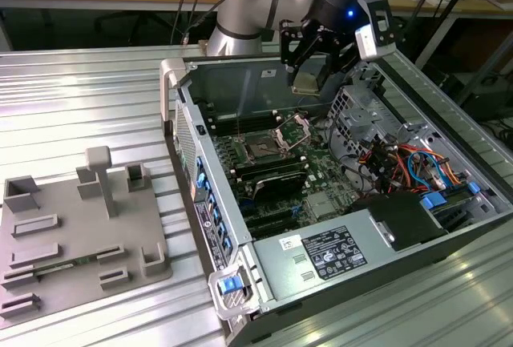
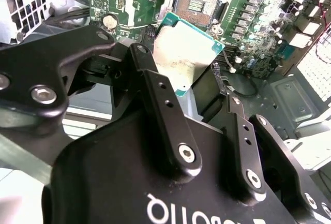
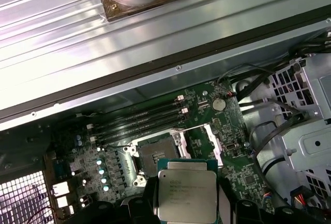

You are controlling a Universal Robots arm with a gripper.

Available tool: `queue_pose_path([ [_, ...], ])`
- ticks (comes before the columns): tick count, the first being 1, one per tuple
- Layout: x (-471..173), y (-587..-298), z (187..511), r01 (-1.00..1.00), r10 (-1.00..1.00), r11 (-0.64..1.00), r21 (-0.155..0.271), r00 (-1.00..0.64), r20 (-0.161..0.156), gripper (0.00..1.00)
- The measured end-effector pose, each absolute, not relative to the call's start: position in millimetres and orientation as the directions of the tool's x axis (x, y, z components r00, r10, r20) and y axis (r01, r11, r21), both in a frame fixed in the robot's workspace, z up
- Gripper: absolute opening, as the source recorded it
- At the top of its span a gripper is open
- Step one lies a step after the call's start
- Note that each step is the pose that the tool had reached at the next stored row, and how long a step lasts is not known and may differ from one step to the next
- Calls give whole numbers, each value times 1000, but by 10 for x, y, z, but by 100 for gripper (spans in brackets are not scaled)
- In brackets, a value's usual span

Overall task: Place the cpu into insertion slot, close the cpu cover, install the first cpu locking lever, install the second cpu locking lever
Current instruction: 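Place the cpu into insertion slot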

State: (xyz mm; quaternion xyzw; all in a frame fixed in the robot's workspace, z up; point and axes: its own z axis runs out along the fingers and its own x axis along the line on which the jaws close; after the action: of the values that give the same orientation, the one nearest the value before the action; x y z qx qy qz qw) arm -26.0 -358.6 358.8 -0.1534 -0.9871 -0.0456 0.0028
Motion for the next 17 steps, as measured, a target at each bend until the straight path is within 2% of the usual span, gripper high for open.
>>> queue_pose_path([
  [17, -261, -3585, 3577, 352, 352, 932, 89, -936, 19, 55],
])
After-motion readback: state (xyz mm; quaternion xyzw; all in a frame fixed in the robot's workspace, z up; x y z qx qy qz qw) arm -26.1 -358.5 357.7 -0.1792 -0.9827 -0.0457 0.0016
